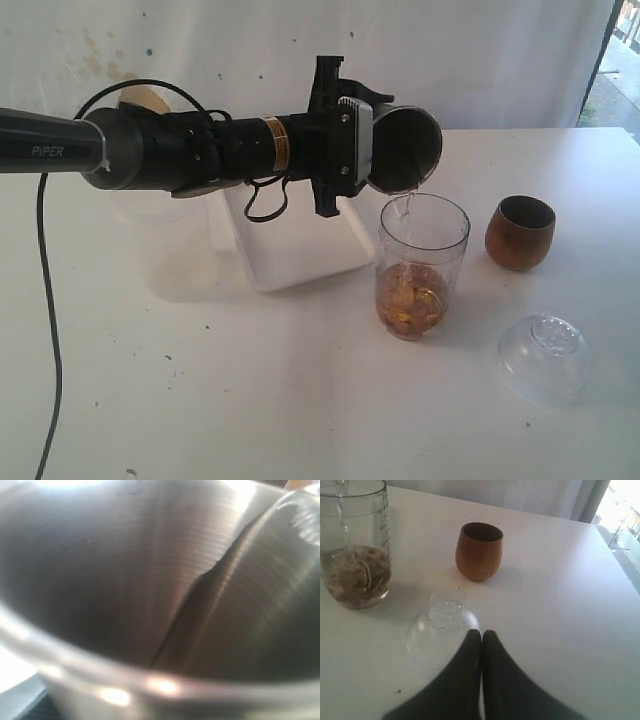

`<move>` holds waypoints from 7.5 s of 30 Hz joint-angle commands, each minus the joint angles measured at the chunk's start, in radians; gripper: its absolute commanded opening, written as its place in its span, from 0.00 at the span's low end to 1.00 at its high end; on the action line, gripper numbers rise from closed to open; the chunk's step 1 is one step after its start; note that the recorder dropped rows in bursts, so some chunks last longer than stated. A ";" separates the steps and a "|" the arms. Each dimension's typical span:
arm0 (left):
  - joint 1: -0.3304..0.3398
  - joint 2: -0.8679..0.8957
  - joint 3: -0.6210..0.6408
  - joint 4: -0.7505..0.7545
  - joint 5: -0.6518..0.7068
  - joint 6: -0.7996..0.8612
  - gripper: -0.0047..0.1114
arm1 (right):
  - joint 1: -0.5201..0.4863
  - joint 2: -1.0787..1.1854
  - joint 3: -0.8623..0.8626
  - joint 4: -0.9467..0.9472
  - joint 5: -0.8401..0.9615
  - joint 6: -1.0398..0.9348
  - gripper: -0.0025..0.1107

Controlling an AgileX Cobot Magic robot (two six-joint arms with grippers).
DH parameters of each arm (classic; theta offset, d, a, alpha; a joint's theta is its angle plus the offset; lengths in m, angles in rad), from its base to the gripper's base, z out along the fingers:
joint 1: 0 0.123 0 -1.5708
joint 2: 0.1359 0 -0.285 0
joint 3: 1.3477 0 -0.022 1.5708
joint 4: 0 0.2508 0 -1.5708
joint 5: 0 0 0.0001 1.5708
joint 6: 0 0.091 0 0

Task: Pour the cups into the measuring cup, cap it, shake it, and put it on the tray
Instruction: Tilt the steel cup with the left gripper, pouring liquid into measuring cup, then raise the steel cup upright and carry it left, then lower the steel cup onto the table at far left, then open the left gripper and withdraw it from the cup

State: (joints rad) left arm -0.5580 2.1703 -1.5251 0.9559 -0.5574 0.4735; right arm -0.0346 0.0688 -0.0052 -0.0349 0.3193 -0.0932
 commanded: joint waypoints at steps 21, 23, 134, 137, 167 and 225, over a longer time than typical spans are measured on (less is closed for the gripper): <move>-0.002 -0.016 -0.011 -0.039 -0.149 -0.789 0.04 | 0.004 -0.008 0.005 0.001 -0.011 0.003 0.02; -0.002 -0.016 -0.011 -0.055 -0.149 -0.911 0.04 | 0.004 -0.008 0.005 0.001 -0.011 0.003 0.02; 0.756 -0.035 0.832 -0.260 -0.664 -0.681 0.04 | 0.004 -0.008 0.005 -0.001 -0.014 0.027 0.02; 0.756 -0.035 0.832 -0.260 -0.664 -0.681 0.14 | 0.004 -0.008 0.005 -0.001 -0.014 0.027 0.02; 0.756 -0.108 0.893 -0.291 -0.623 -0.738 0.87 | 0.004 -0.008 0.005 -0.001 -0.014 0.027 0.02; 0.756 -1.282 1.079 -0.354 0.215 -0.997 0.05 | 0.004 -0.008 0.005 -0.001 -0.017 0.051 0.02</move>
State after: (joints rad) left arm 0.1972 0.9791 -0.4771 0.5625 -0.3521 -0.5037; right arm -0.0346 0.0688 -0.0052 -0.0349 0.3175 -0.0523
